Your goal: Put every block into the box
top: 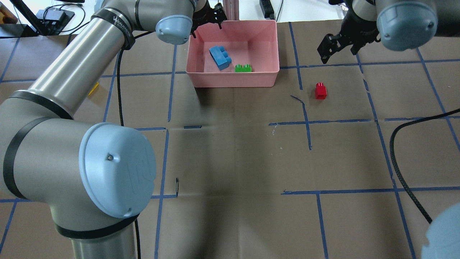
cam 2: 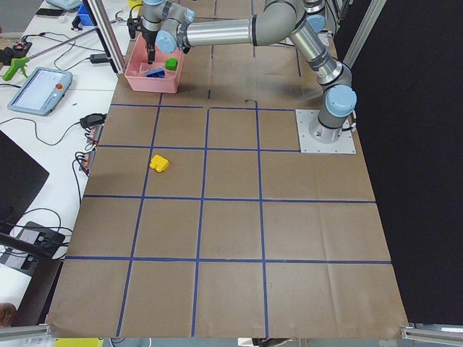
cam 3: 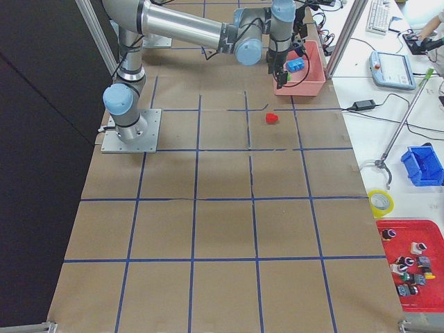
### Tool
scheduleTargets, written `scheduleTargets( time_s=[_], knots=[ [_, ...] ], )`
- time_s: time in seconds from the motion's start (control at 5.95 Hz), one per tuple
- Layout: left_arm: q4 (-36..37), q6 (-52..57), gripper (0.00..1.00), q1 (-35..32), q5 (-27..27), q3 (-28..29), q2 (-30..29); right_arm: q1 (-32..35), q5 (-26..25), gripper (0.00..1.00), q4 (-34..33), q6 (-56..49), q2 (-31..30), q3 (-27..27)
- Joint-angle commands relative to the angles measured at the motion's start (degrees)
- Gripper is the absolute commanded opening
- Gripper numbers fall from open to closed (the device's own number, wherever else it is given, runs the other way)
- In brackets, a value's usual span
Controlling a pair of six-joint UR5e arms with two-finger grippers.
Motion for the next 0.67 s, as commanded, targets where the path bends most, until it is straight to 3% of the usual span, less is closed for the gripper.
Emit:
scheduleTargets(
  time_s=[0.0,0.17,0.5],
  knots=[
    [-8.79,11.6,0.98,8.36,-0.31,-0.64,4.92,-0.25,-0.41,0.99,-9.94,8.76,-0.32,9.6],
    [-14.94,18.04,0.98,13.55,-0.13,-1.25,7.82,-0.25,-0.5,0.99,-9.95,14.82,1.34,9.89],
    [-16.23,32.98,0.99,23.31,0.04,-6.15,11.26,-0.77,-0.41,0.99,-11.6,16.8,6.87,9.81]
  ],
)
